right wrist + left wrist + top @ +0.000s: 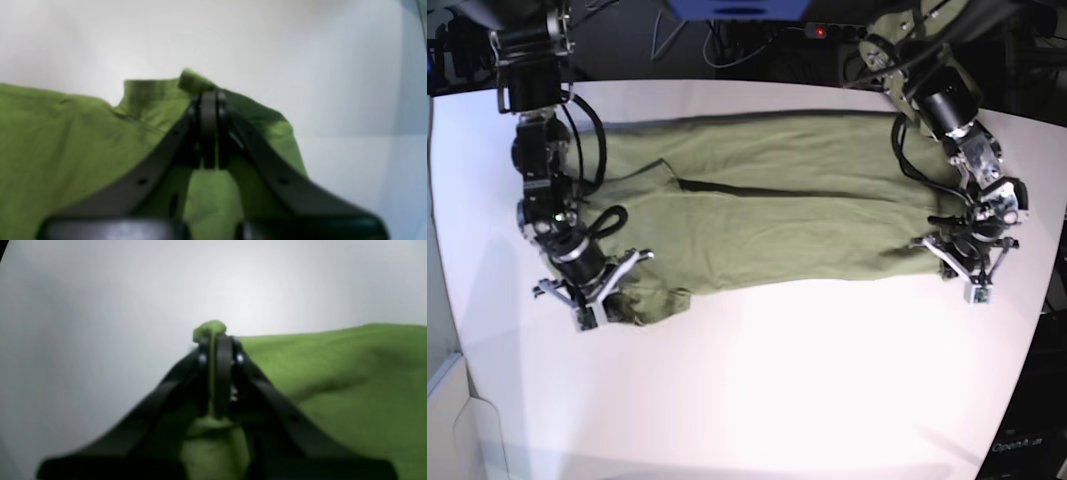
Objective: Fold the T-shirt properly
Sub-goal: 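Lift the hem edge with both grippers and pull it toward the arms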
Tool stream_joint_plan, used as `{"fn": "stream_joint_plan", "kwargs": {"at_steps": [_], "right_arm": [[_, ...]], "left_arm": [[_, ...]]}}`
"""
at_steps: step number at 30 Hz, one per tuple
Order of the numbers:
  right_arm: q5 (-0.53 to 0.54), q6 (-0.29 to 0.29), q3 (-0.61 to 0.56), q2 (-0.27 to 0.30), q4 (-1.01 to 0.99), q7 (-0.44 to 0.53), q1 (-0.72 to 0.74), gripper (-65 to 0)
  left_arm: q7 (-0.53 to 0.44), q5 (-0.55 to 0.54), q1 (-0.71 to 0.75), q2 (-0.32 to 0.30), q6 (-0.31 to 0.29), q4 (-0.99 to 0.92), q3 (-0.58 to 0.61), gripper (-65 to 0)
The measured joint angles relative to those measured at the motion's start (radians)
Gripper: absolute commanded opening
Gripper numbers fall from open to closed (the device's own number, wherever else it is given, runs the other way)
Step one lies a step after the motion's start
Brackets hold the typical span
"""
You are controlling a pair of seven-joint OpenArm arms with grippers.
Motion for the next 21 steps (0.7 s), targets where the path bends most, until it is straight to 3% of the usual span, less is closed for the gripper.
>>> {"fn": "stream_joint_plan", "kwargs": {"at_steps": [7,21], "right_arm": [[-0.004,0.0,0.121,0.016,0.147,-0.003,-0.148,-64.4],[-0.004,0.0,0.126,0.029,0.429,0.005,-0.401,-64.6]], "left_arm": [[0.003,-0.001,0.05,0.034,-0.006,0.084,-0.002,-63.3],[-0.001,0.005,0.174,0.117,-0.007,0.317,-0.003,-63.3]]}}
